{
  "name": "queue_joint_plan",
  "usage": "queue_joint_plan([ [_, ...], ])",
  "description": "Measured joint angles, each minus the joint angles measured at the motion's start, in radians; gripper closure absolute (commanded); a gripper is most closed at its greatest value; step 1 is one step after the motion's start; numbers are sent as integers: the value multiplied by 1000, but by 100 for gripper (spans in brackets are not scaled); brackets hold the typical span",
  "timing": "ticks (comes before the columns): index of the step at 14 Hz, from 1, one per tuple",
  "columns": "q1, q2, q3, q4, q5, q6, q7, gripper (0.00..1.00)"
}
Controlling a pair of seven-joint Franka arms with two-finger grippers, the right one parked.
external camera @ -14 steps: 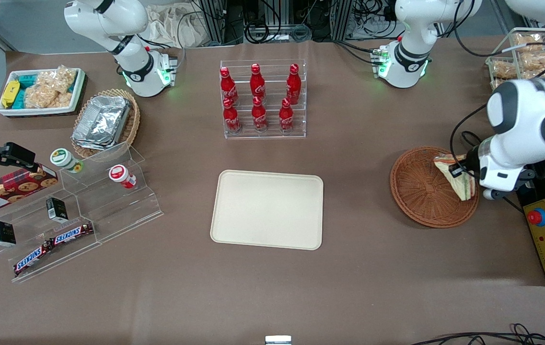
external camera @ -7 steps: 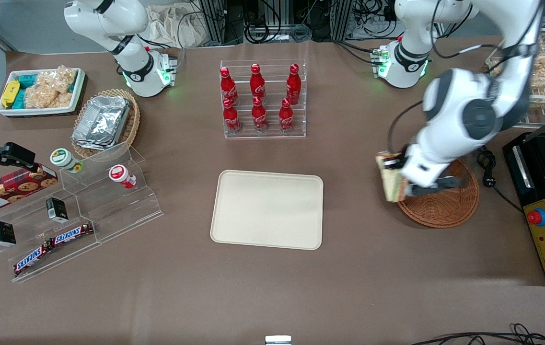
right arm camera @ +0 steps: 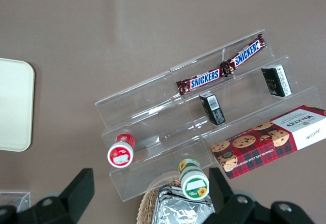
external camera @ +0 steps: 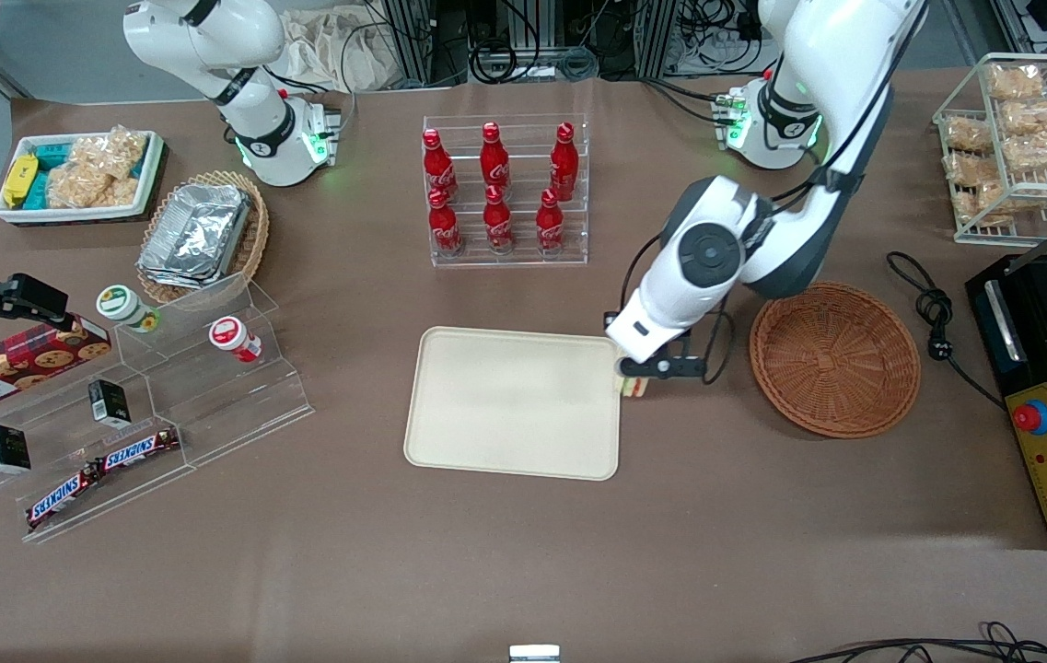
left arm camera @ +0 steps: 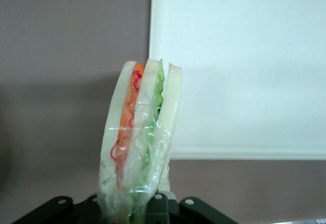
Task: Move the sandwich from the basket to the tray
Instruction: 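Carry the sandwich over the cream tray and lower it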
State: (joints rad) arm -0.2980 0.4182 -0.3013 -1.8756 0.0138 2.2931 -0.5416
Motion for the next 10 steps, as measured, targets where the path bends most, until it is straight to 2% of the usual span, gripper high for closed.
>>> queue_joint_plan([
  [4,-16,122,0,31,39,177,3,100],
  [5,-24,144,0,45,40,185,3,96],
  [6,-30,162,0,62,40,186,3,67],
  [9,-42,202,1,107,41,186,2,6],
  [10,-45,207,1,113,41,186,-1,1],
])
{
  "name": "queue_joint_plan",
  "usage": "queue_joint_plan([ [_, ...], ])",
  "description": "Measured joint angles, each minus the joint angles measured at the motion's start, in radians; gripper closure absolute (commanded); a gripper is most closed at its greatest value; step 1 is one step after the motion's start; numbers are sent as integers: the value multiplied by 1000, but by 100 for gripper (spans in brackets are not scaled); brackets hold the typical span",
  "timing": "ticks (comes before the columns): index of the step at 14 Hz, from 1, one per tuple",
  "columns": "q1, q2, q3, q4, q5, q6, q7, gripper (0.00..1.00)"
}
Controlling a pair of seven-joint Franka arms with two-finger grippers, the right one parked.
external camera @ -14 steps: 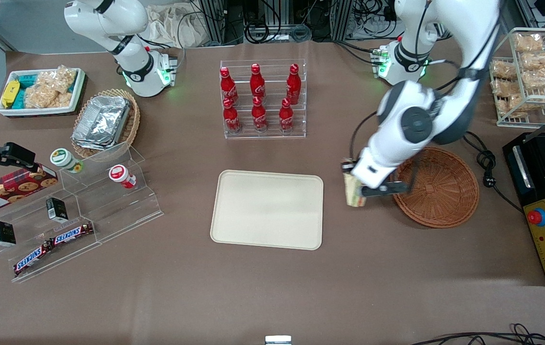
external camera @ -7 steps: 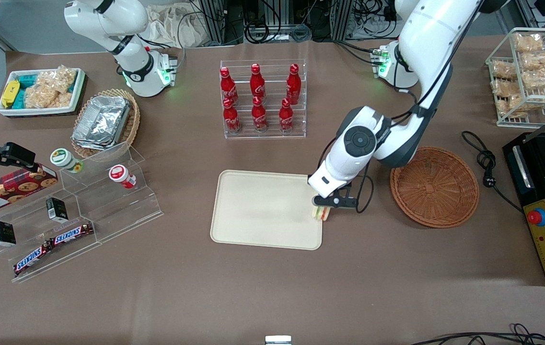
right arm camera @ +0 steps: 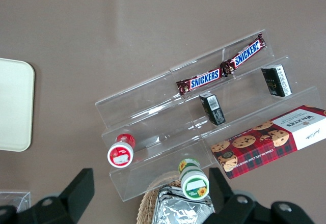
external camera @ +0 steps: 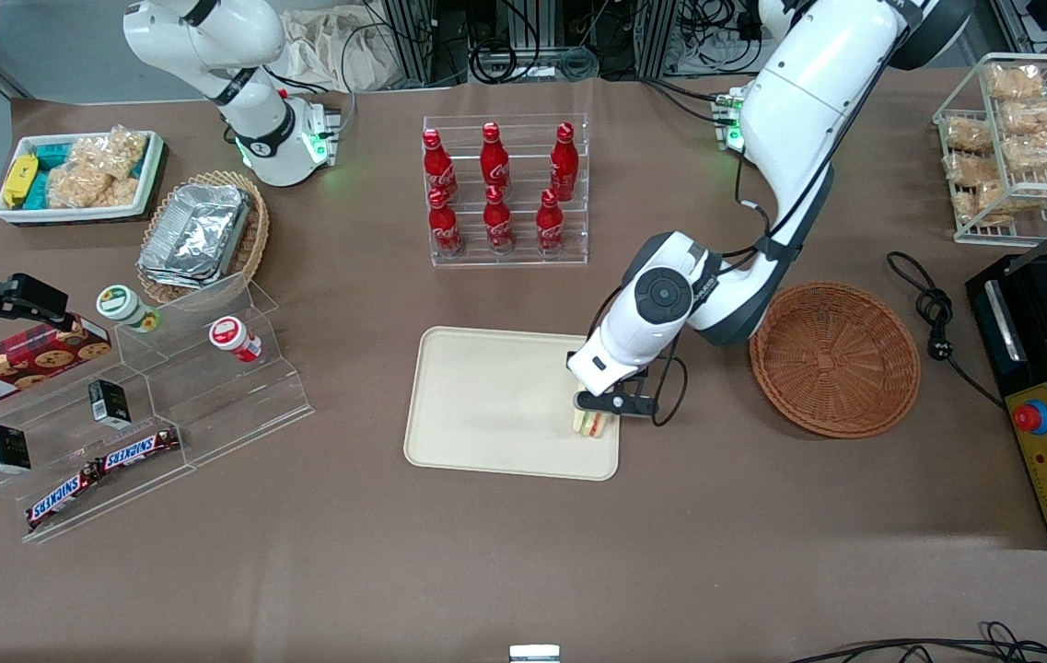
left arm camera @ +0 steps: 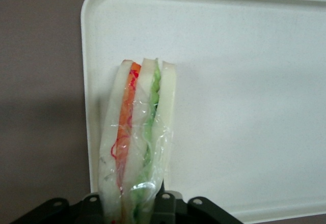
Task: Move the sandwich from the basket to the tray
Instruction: 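Open the left gripper to release the sandwich onto the tray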
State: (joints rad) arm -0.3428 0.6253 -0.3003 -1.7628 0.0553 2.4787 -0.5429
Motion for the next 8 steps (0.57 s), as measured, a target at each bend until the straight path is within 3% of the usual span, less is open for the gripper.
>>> queue_joint_plan([
  [5,-2,-32,13,34,23,-4,-102,1],
  [8,33,-149,31,56,22,-144,-134,1],
])
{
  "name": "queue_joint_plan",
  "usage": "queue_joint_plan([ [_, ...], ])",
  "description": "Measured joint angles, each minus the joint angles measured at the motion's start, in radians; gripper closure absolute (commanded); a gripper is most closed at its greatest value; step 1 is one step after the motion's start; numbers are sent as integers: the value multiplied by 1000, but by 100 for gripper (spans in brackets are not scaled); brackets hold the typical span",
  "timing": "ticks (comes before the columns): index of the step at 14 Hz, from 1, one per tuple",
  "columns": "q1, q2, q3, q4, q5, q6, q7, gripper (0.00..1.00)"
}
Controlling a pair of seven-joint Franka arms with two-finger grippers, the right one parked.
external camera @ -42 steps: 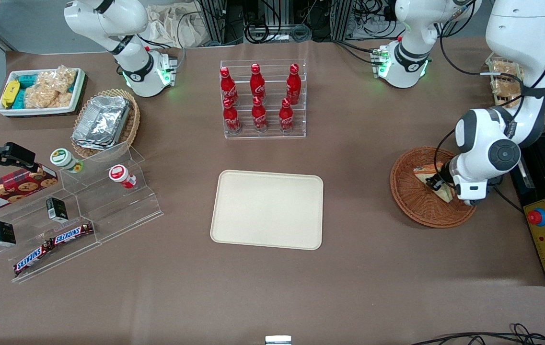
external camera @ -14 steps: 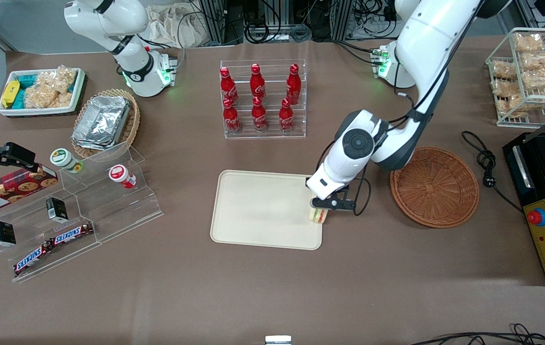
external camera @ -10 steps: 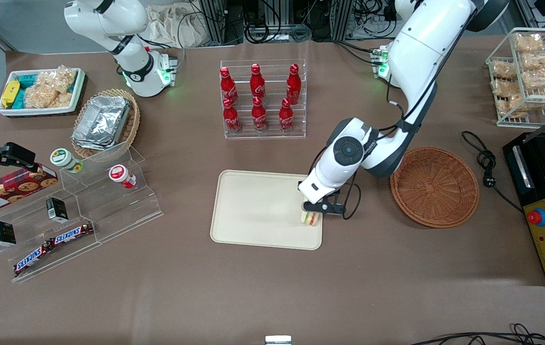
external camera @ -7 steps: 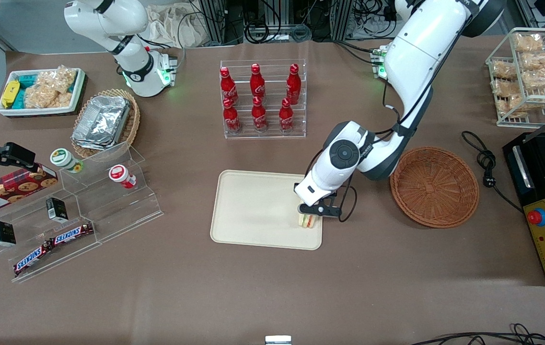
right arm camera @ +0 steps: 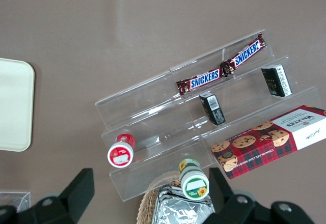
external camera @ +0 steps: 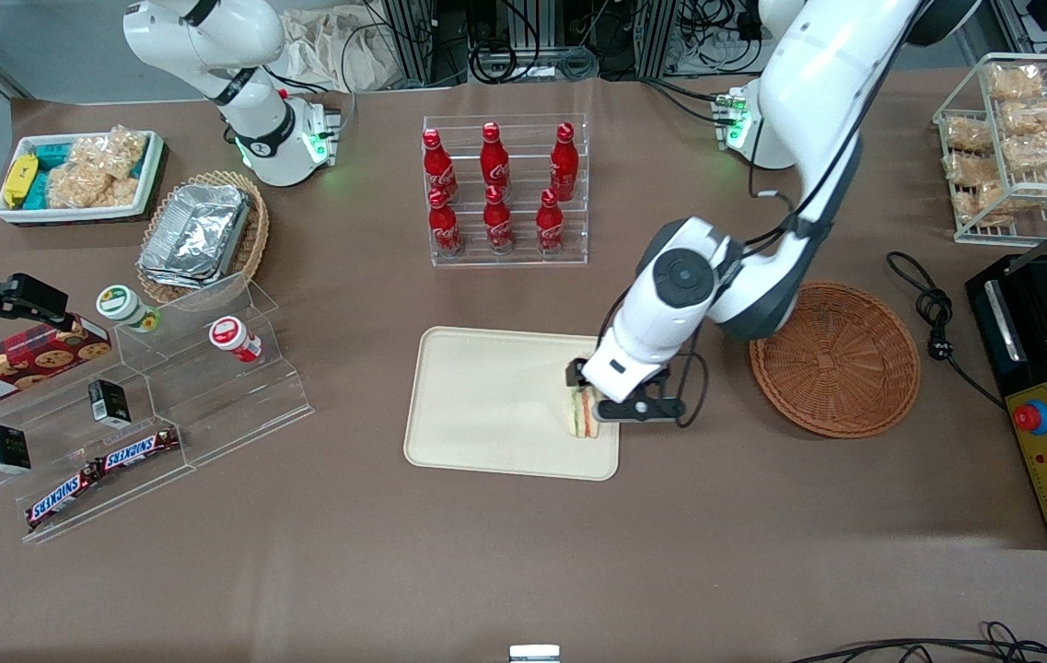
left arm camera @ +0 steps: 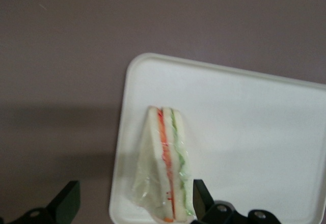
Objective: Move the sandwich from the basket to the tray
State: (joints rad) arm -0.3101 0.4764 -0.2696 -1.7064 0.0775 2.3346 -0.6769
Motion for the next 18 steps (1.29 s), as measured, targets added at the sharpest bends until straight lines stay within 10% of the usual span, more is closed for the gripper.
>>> queue_joint_plan([
  [11,338,-467,26,8,-137,-662,315,1],
  [18,329,-585,139,14,-139,-800,380,1],
])
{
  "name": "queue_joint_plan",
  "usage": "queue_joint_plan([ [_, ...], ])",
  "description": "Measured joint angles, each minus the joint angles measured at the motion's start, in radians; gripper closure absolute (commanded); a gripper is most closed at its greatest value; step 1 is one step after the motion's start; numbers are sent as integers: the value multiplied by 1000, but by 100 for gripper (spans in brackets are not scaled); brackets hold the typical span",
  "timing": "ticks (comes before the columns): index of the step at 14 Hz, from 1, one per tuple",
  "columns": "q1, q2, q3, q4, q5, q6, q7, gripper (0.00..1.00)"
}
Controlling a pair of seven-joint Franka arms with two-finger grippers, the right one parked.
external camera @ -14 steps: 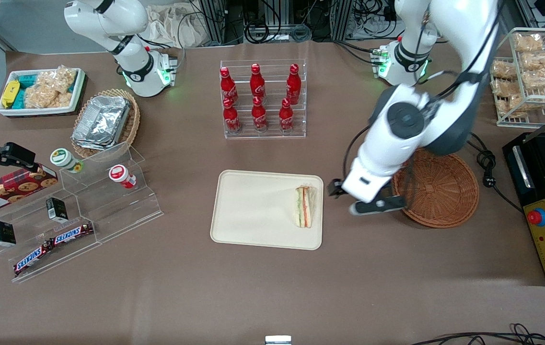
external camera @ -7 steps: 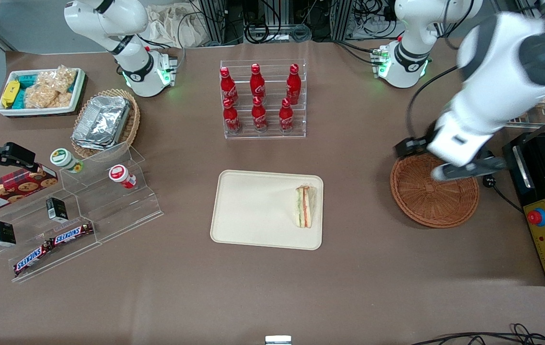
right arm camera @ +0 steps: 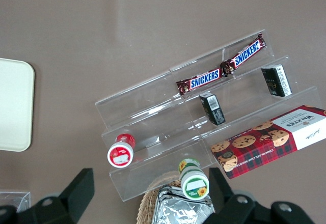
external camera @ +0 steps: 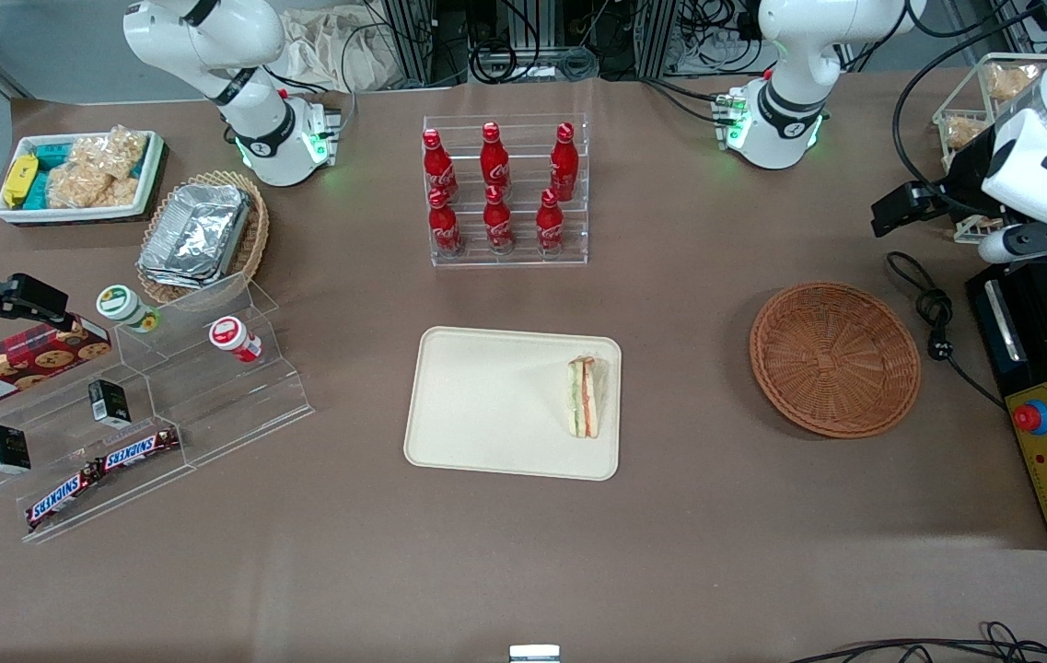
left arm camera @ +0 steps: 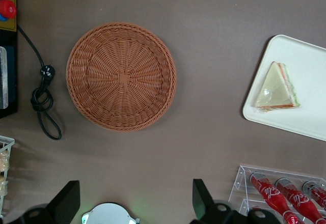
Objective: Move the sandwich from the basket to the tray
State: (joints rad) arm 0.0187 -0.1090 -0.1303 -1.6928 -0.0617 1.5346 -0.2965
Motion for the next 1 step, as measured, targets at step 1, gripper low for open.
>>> queue_joint_plan([
  [1,-3,8,0,8,0,0,0,1],
])
